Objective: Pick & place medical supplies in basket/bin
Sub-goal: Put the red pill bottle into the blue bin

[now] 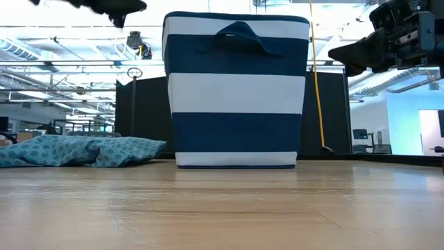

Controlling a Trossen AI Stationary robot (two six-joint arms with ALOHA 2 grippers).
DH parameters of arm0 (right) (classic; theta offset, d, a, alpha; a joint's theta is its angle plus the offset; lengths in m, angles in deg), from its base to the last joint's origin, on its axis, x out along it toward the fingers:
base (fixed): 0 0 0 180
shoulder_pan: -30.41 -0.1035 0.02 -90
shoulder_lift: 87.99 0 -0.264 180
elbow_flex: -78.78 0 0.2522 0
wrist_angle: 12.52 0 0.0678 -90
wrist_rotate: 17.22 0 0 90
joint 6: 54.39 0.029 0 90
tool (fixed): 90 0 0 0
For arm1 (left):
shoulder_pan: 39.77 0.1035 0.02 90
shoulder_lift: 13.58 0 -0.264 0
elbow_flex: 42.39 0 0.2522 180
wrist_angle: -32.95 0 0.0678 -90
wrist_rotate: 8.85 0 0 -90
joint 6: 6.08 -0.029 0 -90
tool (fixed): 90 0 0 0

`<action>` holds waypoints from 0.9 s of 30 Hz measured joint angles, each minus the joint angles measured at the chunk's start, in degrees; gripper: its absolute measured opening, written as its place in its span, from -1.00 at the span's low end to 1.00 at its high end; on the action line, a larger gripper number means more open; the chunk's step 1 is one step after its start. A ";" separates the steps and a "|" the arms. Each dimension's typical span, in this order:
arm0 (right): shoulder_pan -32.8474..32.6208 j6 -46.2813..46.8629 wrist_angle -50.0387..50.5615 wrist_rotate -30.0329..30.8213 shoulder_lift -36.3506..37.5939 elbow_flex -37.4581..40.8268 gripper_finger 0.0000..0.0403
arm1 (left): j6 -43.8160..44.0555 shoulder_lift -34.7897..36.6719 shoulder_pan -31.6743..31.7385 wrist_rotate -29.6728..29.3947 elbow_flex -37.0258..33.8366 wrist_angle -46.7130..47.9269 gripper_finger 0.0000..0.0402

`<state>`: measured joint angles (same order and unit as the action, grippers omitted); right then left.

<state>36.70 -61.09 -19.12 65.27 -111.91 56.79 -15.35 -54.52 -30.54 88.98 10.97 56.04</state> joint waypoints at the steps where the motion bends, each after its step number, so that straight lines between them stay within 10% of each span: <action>1: -0.02 0.00 -0.02 0.00 0.00 0.00 -1.00 | 0.30 1.48 0.01 1.45 -3.13 -2.75 -0.97; 13: -0.01 0.02 -0.56 -0.02 0.00 0.00 -1.00 | 3.60 15.10 -8.73 5.72 -27.06 -25.34 -0.99; 27: -0.02 0.15 -0.37 -0.02 0.00 0.00 -1.00 | -0.40 20.65 -10.29 -0.19 -37.25 -27.41 -0.97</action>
<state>36.68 -60.94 -19.49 65.25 -111.91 56.79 -15.75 -33.87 -40.83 88.79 -26.28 28.63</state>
